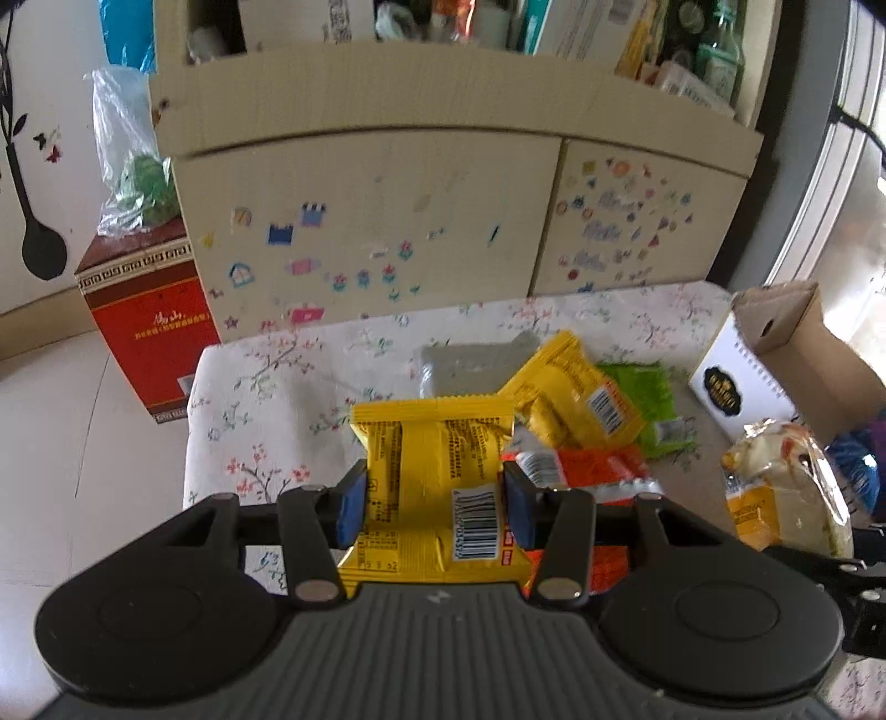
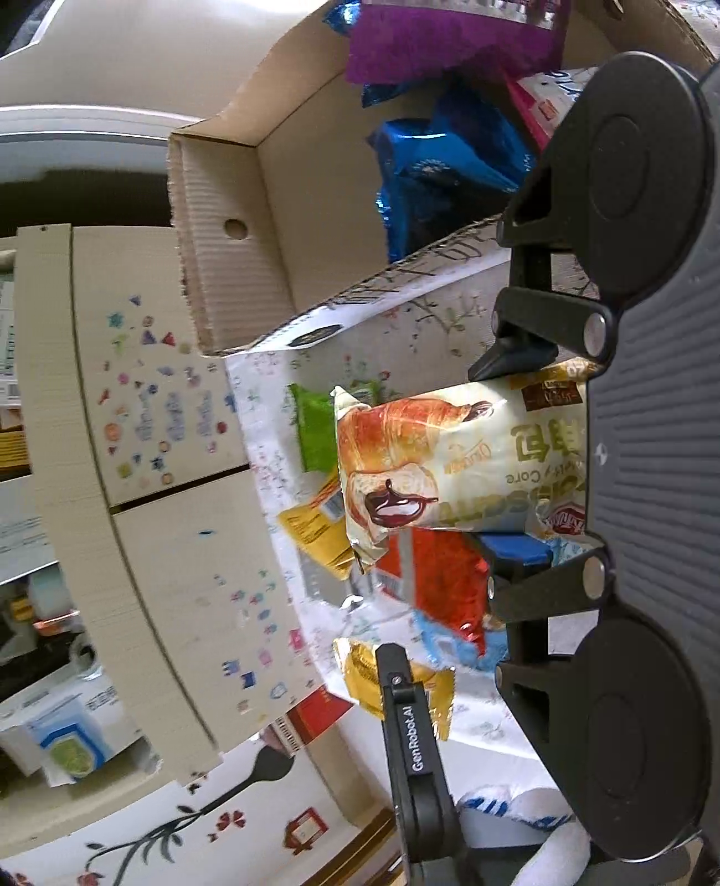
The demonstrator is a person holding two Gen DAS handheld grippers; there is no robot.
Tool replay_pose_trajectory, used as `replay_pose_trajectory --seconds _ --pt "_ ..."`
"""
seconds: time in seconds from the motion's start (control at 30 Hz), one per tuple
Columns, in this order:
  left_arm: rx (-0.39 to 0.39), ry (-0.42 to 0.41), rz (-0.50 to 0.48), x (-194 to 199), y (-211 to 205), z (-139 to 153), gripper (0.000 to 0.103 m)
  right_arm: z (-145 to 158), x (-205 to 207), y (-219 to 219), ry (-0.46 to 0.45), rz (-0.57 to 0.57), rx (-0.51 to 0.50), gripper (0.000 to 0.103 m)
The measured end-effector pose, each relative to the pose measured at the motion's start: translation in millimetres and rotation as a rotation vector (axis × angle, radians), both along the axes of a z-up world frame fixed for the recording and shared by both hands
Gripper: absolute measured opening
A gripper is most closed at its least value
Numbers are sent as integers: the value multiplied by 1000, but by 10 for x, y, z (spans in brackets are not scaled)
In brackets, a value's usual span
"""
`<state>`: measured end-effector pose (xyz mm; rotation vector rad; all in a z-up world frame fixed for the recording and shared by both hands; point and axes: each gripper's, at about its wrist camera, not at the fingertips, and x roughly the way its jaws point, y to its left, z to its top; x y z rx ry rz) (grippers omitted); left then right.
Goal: Organize snacks
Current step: 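Lift both bags and carry them over the cardboard box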
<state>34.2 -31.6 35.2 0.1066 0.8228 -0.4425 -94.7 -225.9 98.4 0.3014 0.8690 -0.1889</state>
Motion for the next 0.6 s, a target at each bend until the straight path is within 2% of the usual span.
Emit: replay_pose_trajectory --seconds 0.6 --pt "-52 -76 -53 -206 -353 300 48 349 -114 -207 -134 -57 22 61"
